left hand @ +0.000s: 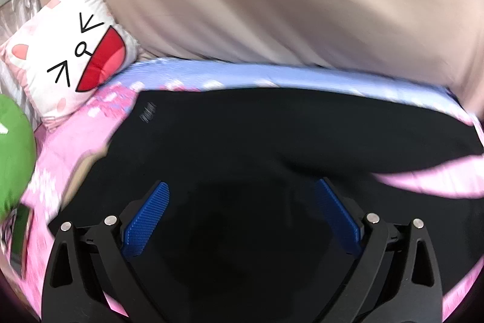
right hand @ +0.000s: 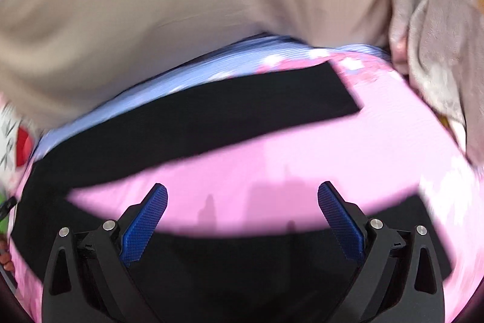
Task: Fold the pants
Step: 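Grasp the black trouser leg hems with both grippers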
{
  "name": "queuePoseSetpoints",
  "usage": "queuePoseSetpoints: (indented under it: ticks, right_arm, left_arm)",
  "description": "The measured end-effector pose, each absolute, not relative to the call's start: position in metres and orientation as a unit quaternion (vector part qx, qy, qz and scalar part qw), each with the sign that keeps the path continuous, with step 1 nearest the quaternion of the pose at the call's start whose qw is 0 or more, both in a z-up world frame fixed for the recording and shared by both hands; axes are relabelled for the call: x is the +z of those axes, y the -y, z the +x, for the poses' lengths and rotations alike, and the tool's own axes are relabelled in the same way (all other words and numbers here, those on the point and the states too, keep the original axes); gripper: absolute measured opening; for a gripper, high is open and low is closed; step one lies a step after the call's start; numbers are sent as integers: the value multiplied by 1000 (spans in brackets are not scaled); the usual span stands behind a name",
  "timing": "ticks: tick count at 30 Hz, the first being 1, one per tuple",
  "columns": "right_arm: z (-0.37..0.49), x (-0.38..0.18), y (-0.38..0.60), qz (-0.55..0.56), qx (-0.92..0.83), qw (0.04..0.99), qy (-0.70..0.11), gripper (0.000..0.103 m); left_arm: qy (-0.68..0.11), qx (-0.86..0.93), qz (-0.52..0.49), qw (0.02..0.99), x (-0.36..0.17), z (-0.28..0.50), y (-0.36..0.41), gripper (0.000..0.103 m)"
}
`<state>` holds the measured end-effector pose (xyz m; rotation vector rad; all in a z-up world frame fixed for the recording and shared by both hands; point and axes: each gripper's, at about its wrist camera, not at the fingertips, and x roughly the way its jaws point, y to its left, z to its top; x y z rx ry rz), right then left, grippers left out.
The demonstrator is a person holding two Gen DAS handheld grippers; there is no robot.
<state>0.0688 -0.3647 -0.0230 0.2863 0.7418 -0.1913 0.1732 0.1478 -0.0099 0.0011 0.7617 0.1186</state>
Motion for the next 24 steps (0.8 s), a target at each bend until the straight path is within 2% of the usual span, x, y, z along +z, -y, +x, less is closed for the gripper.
queuePoseSetpoints:
  ticks: [2, 7, 11, 17, 19, 20, 21, 22, 23, 24]
  right_arm:
    - [106, -22, 404, 131, -111, 916, -363, 97]
    - [180, -32, 464, 129, -134, 906, -380, 86]
    - [226, -49, 482, 114, -138, 894, -410, 82]
    - [259, -59, 485, 99, -138, 892, -418, 82]
    - [263, -58, 482, 95, -134, 894, -416, 72]
    - [263, -58, 479, 89, -131, 896, -415, 55]
    - [264, -57, 476, 86, -125, 897, -415, 29]
    - [263, -55, 474, 94, -105, 900, -412, 19]
    - [262, -54, 473, 102, -98, 900, -411, 17]
    - [261, -52, 471, 104, -100, 901, -409, 15]
  left_arm:
    - [-383, 65, -10, 921, -11, 204, -176, 96]
    - [-393, 129, 1, 911, -18, 278, -238, 96]
    - [-413, 147, 14, 899, -34, 327, -272, 96]
    - [-471, 147, -79, 866, -67, 386, -331, 96]
    - [-481, 126, -114, 860, -76, 396, -342, 97]
    - [-474, 126, -116, 864, -76, 397, -343, 96]
    - [-471, 117, -112, 867, -75, 398, -341, 86]
    - [-469, 110, -101, 870, -72, 398, -337, 75]
    - [-470, 108, -95, 871, -71, 398, -334, 69]
    - [-473, 99, -90, 871, -69, 398, -331, 49]
